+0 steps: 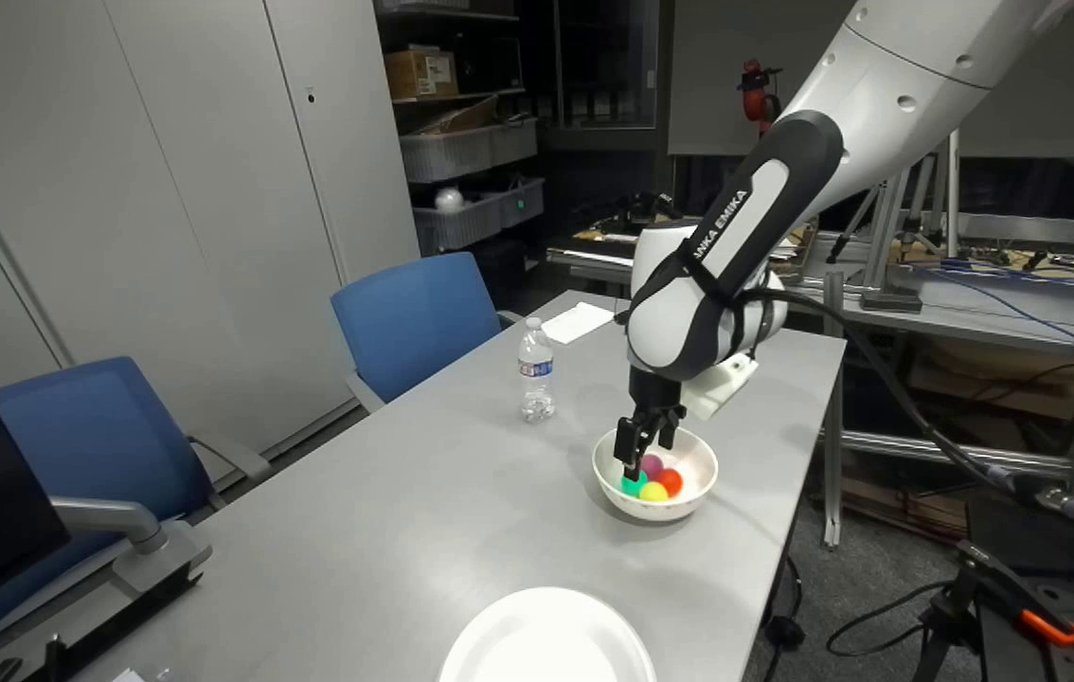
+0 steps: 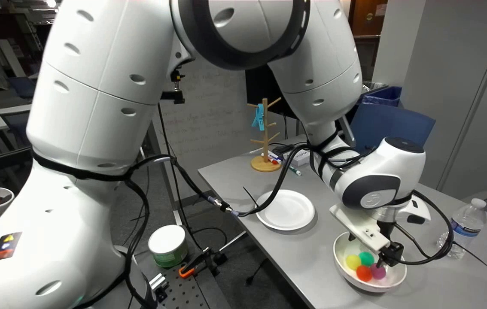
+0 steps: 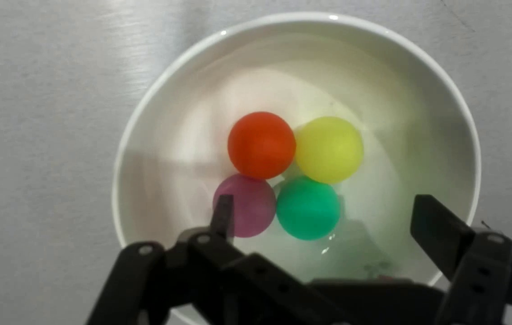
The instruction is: Take the green ball from the right white bowl and place it in the left white bowl
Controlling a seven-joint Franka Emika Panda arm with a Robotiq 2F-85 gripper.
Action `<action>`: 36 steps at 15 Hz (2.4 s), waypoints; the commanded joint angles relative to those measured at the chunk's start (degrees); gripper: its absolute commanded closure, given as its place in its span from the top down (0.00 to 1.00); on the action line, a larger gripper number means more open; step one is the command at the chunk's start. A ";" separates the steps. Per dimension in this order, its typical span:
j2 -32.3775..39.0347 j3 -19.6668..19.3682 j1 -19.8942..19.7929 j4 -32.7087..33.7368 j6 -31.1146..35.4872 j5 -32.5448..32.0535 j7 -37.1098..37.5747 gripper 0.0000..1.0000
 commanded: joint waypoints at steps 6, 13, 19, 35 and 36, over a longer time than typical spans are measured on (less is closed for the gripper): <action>4.86 1.89 -0.82 5.30 -1.12 -1.62 -2.98 1.00; 6.70 0.36 0.14 7.48 -0.55 -4.19 -2.11 1.00; 6.34 -1.36 0.11 6.68 -0.29 -6.54 -1.39 1.00; 11.11 -0.86 -0.23 11.33 -0.74 -5.53 0.63 1.00; 11.14 -0.84 -0.26 11.45 -0.77 -5.49 0.75 0.98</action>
